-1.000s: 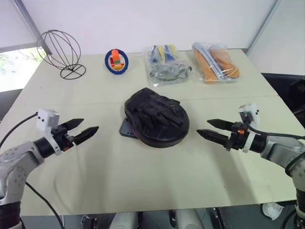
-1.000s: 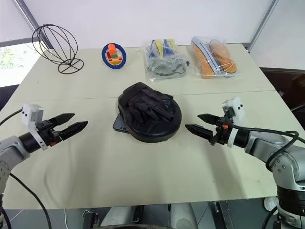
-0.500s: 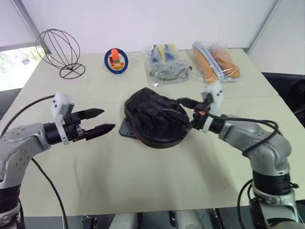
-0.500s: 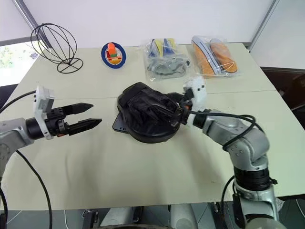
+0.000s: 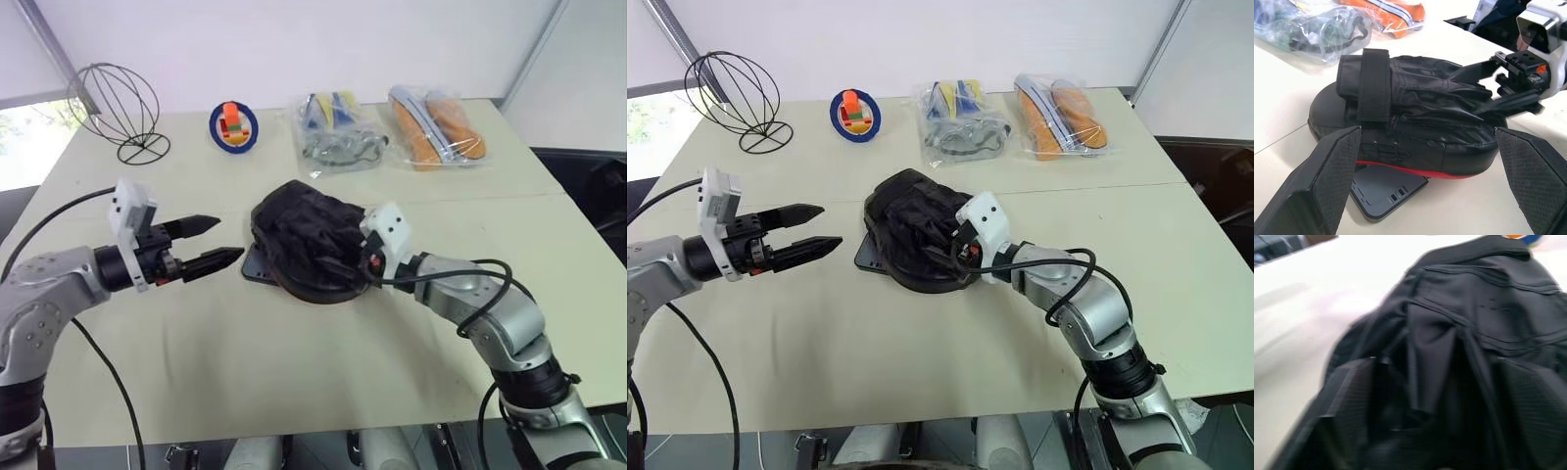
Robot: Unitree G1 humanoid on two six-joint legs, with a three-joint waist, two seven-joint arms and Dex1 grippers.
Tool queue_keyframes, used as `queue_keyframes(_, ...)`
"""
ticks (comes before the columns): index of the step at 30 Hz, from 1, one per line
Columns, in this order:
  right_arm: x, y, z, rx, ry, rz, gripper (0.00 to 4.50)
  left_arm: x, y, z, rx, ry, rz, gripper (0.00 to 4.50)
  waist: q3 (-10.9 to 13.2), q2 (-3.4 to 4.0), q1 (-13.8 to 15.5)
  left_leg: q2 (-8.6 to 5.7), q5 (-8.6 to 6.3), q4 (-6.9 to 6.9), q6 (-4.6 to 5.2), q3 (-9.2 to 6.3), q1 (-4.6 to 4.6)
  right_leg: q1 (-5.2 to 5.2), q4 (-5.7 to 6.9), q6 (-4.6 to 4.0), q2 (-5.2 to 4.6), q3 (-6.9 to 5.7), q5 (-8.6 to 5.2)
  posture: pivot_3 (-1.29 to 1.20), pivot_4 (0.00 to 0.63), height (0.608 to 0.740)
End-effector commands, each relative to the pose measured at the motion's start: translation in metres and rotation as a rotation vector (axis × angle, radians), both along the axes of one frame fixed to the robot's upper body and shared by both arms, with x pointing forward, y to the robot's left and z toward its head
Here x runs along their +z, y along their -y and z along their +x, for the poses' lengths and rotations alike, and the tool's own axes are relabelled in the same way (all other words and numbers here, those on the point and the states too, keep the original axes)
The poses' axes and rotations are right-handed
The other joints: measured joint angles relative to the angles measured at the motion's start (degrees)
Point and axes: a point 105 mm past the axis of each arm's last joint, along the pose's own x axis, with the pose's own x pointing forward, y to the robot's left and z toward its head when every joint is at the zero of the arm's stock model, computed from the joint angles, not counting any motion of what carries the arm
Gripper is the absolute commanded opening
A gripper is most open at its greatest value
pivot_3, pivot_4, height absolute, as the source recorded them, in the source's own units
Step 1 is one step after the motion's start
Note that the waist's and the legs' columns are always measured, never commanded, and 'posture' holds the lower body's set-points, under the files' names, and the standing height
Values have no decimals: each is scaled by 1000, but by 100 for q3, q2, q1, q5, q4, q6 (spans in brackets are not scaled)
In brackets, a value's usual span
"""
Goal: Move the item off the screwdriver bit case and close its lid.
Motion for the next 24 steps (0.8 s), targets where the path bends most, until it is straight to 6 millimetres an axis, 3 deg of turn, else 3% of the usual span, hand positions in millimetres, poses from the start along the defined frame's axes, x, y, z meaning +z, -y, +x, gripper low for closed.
queue_keyframes(1, -9, -7, -1, 25, -30, -9, 1564, 10, -3, 2, 27, 61, -8, 4500, 0, 0, -3, 2, 0, 0, 0, 0, 0, 0, 0, 0, 2, 1, 0, 0, 150, 740)
queue_keyframes(4, -9, -8, 0, 27, -30, -2, 196, 10, -3, 4, 43, 66, -13, 4500, -1, -1, -6, 2, 1, 0, -1, 1, 0, -1, 1, -2, 3, 2, 2, 0, 150, 740)
queue_keyframes(9, -7, -5, 5, 3, -7, -10, 90, 8, -4, 7, 66, 75, -16, 4500, -2, 0, -10, 4, 2, 0, -4, 3, 3, -1, 3, -6, 5, 3, 5, 0, 150, 740)
queue_keyframes(12, 17, 3, 15, -46, 74, 58, 90, 7, -5, 9, 79, 77, -20, 4500, -2, -1, -8, 5, 4, 0, -6, 3, 3, -1, 3, -7, 6, 4, 6, 0, 150, 740)
queue_keyframes(16, 90, 31, 30, -132, 255, 217, 90, 5, -7, 12, 91, 76, -27, 4500, 3, 4, 1, 4, 6, 2, -10, 8, -3, -9, 7, -12, 5, 8, 11, 0, 150, 740)
queue_keyframes(19, 130, 54, 32, -168, 343, 276, 90, 5, -8, 15, 91, 74, -31, 4500, 3, 3, 31, 4, 9, 2, -13, 11, -12, -21, 11, -14, 6, 10, 13, 0, 150, 740)
queue_keyframes(22, 161, 80, 34, -218, 413, 314, 90, 6, -8, 18, 87, 76, -32, 4500, 3, 3, 42, 3, 8, -4, -13, 8, -15, -22, 9, -15, 5, 5, 12, 0, 150, 740)
queue_keyframes(24, 171, 100, 39, -285, 443, 308, 90, 8, -4, 20, 73, 82, -42, 4500, 2, 2, 29, 3, 7, -4, -11, 11, -16, -22, 4, -15, 4, 7, 12, 0, 150, 740)
